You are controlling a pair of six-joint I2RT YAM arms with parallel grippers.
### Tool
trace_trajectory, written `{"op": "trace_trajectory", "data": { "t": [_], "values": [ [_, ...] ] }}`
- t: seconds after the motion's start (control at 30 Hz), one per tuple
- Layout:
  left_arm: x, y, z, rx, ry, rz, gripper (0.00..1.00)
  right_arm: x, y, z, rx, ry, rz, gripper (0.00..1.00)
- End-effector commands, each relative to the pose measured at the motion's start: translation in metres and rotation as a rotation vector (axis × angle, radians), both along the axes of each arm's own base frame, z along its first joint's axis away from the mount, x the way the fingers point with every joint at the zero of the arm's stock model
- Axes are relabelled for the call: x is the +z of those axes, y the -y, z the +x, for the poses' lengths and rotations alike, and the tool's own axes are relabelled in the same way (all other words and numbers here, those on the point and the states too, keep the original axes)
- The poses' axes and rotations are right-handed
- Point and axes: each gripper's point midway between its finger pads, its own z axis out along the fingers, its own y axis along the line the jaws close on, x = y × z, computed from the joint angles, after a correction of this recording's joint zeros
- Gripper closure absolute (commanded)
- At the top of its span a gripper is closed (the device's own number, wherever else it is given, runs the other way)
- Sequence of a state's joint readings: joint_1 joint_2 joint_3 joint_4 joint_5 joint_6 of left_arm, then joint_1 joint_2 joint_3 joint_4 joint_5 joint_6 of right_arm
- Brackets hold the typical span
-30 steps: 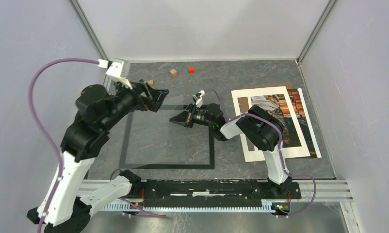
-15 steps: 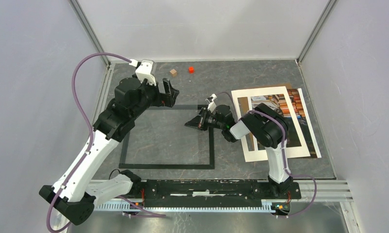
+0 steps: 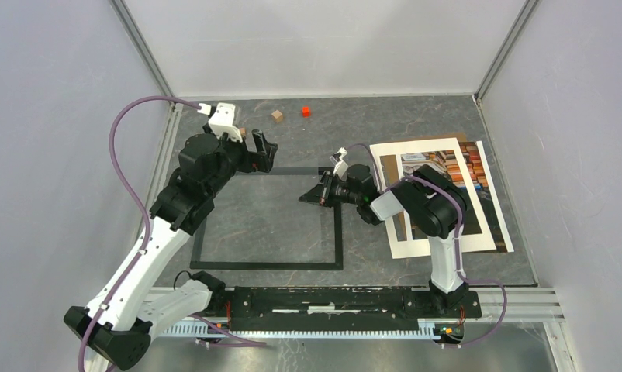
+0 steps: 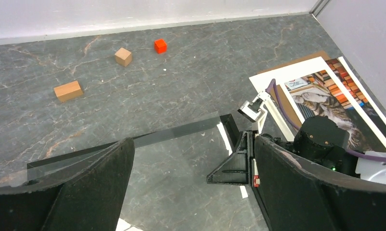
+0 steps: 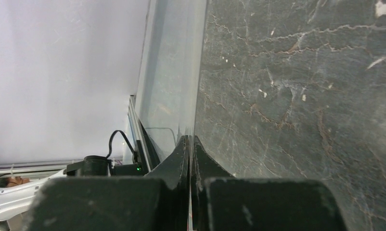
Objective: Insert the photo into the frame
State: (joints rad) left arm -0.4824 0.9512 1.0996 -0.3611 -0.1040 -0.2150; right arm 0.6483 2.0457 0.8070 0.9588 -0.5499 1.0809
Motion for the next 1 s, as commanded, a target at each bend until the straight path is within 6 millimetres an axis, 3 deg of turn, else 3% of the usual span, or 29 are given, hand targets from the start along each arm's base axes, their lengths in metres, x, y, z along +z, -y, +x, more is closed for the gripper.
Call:
{"op": "trace_trajectory", "data": {
  "t": [0.0, 0.57, 0.97],
  "values": [
    [0.015, -0.008, 0.003, 0.018, 0.088, 0.025, 0.00, 0.020, 0.003, -0.002, 0.028, 0.082, -0.002, 1.00],
    [0.011, -0.006, 0.004, 0.009, 0.075, 0.032, 0.00, 0.014, 0.025, 0.002, 0.003, 0.067, -0.046, 1.00],
    [0.009, -0.005, 0.006, 0.008, 0.068, 0.037, 0.00, 0.009, 0.029, -0.004, 0.027, 0.056, -0.042, 1.00]
  ]
}}
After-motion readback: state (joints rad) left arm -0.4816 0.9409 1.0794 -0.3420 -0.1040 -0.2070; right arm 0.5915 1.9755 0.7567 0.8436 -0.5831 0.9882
